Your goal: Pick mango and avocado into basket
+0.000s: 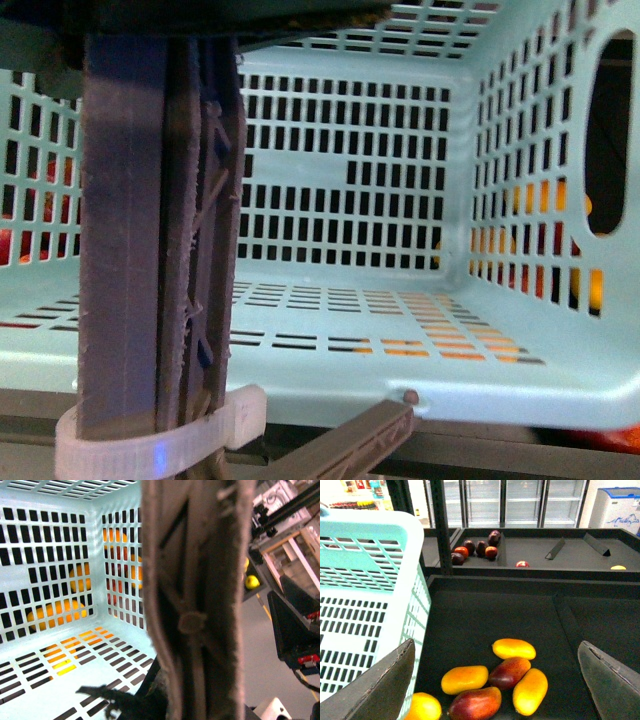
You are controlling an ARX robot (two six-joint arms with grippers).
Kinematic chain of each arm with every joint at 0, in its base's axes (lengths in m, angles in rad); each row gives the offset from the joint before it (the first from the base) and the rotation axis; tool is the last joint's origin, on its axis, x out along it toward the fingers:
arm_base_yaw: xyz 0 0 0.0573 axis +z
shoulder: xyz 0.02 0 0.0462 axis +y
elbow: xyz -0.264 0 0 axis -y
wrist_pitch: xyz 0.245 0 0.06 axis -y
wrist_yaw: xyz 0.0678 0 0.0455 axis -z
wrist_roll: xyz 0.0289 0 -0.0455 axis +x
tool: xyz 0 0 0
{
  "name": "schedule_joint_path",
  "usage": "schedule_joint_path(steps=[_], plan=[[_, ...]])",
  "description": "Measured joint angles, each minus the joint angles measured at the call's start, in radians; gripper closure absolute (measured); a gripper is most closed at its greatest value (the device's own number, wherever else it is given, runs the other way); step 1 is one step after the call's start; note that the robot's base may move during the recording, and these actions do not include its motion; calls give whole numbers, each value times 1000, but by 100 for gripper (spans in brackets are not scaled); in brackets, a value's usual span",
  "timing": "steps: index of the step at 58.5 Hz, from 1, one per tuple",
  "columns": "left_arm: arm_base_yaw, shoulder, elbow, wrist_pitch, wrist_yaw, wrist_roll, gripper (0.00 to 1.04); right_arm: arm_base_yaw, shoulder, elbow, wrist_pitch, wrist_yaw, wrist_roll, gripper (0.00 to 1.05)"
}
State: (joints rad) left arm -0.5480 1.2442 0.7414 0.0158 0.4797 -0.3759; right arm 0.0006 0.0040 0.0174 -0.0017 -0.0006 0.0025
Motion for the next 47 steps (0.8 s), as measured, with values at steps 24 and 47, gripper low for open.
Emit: schedule_joint_path(steps=[24, 47], plan=[[29, 71, 59, -69, -37, 123, 101, -149, 261, 105, -201, -237, 143, 9], [24, 71, 60, -69, -13, 129, 101, -325, 1478, 453, 365, -126, 201, 9]])
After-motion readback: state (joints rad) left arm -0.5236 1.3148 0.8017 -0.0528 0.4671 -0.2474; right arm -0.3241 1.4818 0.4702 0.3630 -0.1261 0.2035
